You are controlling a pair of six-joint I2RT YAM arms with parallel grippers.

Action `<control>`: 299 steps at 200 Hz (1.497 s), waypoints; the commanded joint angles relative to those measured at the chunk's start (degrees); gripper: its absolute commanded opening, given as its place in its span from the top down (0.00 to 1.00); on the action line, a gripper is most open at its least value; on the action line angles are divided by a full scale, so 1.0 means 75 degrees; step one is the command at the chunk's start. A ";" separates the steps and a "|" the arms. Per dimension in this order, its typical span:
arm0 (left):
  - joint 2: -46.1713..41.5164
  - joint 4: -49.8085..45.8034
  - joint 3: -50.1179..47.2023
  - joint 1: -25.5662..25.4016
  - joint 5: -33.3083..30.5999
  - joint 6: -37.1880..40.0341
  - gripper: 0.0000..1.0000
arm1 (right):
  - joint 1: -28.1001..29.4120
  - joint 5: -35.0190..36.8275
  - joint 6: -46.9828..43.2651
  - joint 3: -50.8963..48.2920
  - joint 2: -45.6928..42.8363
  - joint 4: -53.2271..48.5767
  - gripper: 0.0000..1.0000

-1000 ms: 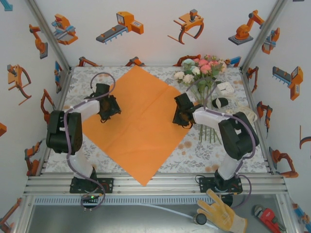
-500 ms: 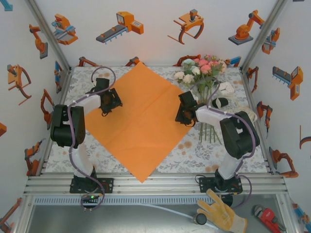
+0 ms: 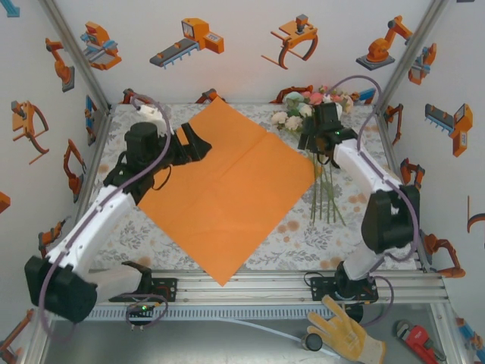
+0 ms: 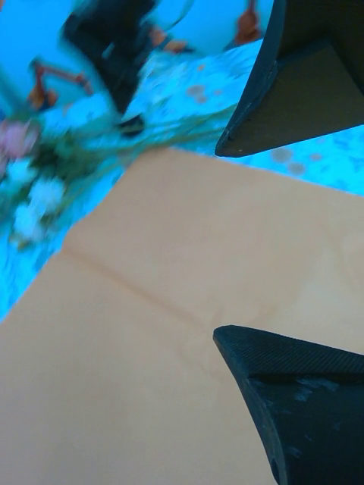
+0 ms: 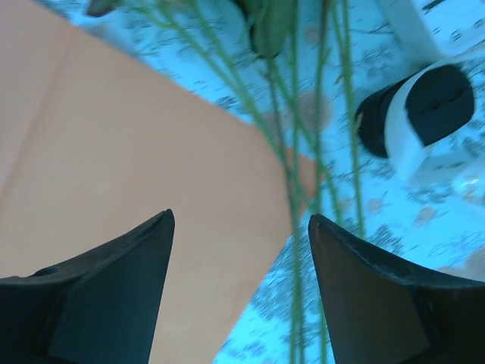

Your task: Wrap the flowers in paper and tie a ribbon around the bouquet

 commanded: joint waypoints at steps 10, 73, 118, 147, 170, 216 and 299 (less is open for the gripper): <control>-0.0853 -0.0386 -0.0844 -0.0911 0.0314 0.0713 0.14 | -0.0209 0.0123 -0.1316 0.0967 0.1503 -0.1135 0.34; -0.1635 -0.1006 -0.1646 -0.1371 0.0024 0.0794 0.11 | -0.0574 -0.0236 -0.1685 0.2004 0.2916 -0.1335 0.31; -0.1523 -0.0827 -0.1786 -0.1374 -0.0134 0.0764 0.07 | -0.0616 -0.0637 -0.1714 0.2065 0.3240 -0.1386 0.52; -0.1430 -0.0784 -0.1782 -0.1379 -0.0114 0.0758 0.05 | -0.0628 -0.0511 -0.1884 0.2188 0.3408 -0.1517 0.54; -0.1461 -0.0760 -0.1822 -0.1378 -0.0154 0.0712 0.04 | -0.0639 -0.0529 -0.1987 0.2304 0.3513 -0.1606 0.59; -0.1482 -0.0794 -0.1853 -0.1385 -0.0179 0.0702 0.03 | -0.0662 -0.0837 -0.2035 0.2399 0.3550 -0.1591 0.49; -0.1470 -0.0821 -0.1900 -0.1380 -0.0297 0.0689 0.01 | -0.0709 -0.0836 -0.2295 0.2558 0.3445 -0.1650 0.92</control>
